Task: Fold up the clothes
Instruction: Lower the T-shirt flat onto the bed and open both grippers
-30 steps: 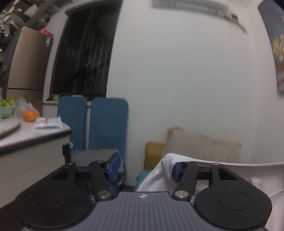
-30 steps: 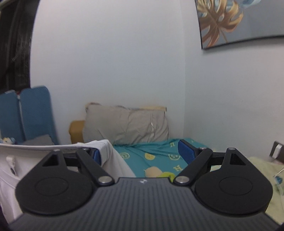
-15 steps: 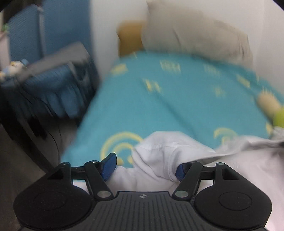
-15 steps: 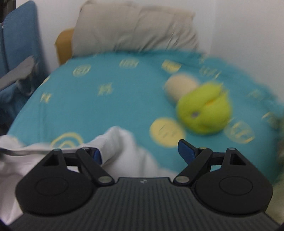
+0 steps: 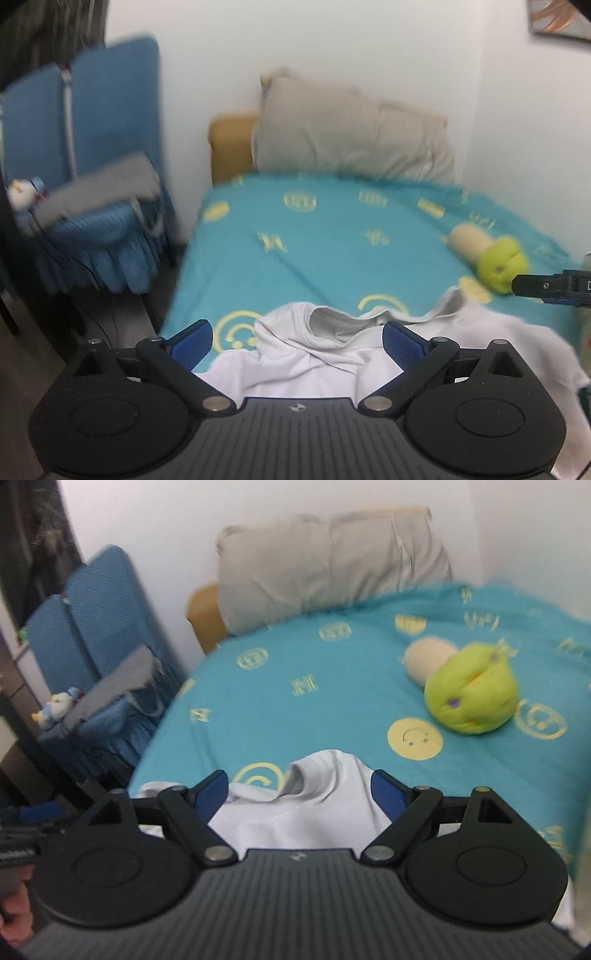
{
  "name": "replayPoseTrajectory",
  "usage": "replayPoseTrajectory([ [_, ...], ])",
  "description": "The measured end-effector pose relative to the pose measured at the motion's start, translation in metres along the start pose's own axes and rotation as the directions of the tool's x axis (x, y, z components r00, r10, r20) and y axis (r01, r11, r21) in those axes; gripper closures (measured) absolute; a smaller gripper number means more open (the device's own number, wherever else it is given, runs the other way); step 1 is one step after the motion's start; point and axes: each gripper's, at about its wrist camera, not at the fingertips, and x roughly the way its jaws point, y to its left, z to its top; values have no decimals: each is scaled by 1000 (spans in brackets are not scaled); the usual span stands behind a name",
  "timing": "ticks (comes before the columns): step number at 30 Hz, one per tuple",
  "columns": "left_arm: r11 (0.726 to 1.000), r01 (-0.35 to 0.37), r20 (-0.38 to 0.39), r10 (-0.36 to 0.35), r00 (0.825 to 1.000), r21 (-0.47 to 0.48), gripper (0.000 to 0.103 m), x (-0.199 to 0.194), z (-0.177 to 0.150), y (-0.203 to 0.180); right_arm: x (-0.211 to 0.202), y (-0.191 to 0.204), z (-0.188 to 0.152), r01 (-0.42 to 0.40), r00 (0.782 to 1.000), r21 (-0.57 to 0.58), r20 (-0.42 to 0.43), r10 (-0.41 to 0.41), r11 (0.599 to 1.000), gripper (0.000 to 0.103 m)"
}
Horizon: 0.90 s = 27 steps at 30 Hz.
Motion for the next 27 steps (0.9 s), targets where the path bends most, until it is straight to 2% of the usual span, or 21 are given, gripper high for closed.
replayPoseTrajectory([
  [7, 999, -19, 129, 24, 991, -44, 3, -161, -31, -22, -141, 21, -45, -12, 993, -34, 115, 15, 999, 18],
  [14, 1000, -25, 221, 28, 975, -16, 3, -296, -80, -61, -257, 32, -100, -6, 992, -51, 124, 12, 999, 18],
  [18, 999, -27, 268, 19, 963, 26, 3, -341, -111, -83, -302, 39, -127, 27, 984, -131, 179, -3, 991, 18],
  [20, 999, -35, 280, 29, 960, 18, 3, -355, -124, -86, -319, 34, -141, 11, 982, -114, 188, 11, 993, 18],
  [22, 1000, -13, 281, 19, 959, -24, 3, -364, -140, -83, -329, 28, -155, -15, 985, -89, 170, 30, 996, 18],
  [25, 996, 41, 261, -19, 965, -80, 3, -369, -164, -75, -332, 32, -166, -4, 987, -115, 160, 22, 993, 18],
  [27, 997, 37, 219, -21, 976, -72, 3, -365, -172, -75, -330, 39, -167, 10, 984, -149, 176, 17, 989, 18],
])
